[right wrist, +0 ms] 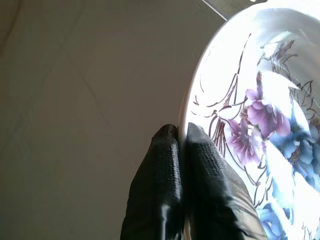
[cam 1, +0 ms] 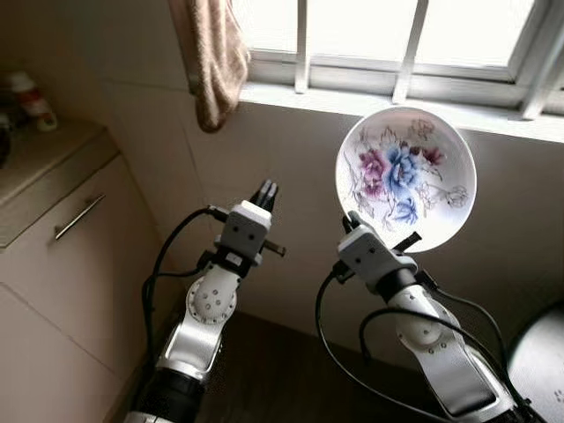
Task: Kitchen organization
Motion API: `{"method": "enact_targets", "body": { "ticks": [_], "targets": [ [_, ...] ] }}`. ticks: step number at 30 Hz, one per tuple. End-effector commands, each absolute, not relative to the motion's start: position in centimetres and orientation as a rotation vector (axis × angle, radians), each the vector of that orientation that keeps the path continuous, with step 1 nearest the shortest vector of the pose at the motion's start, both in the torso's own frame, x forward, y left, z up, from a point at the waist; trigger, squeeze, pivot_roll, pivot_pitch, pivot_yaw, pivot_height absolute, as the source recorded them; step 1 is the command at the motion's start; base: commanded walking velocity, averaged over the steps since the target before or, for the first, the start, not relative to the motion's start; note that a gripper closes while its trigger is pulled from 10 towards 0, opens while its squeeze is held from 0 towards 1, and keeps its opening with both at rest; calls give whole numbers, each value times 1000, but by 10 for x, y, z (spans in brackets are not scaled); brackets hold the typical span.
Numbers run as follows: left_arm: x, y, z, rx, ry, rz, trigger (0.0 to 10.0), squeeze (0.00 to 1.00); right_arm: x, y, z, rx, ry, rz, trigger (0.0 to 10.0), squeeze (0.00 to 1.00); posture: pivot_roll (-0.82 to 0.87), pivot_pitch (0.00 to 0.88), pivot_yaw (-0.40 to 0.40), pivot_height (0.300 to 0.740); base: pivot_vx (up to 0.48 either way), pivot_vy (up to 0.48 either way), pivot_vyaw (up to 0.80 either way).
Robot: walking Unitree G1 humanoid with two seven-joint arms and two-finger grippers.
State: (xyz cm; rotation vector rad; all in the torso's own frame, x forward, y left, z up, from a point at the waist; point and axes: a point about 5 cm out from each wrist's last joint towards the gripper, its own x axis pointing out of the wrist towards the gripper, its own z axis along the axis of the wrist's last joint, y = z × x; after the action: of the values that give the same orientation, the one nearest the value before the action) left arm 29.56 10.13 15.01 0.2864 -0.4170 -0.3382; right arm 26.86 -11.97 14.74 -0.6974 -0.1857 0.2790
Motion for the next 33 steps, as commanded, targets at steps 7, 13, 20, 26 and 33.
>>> {"method": "enact_targets", "body": {
  "ticks": [7,13,20,26,33],
  "targets": [
    [296,105,151,297,-419,-328,10000,0,264,-107,159,-632,-283,345,0,0,-94,0,-35,740,0,0,800],
    [297,105,151,299,-419,-327,10000,0,267,-112,160,-545,-253,330,0,0,-94,0,-34,740,0,0,800],
    [297,105,151,300,-418,-328,10000,0,270,-116,162,-518,-248,319,0,0,-95,0,-33,740,0,0,800],
    [297,105,151,303,-418,-325,10000,0,272,-115,164,-509,-260,317,0,0,-90,0,-37,740,0,0,800],
    [298,107,153,303,-424,-314,10000,0,275,-113,168,-552,-294,332,0,0,-87,0,-40,740,0,0,800]
  ]
}}
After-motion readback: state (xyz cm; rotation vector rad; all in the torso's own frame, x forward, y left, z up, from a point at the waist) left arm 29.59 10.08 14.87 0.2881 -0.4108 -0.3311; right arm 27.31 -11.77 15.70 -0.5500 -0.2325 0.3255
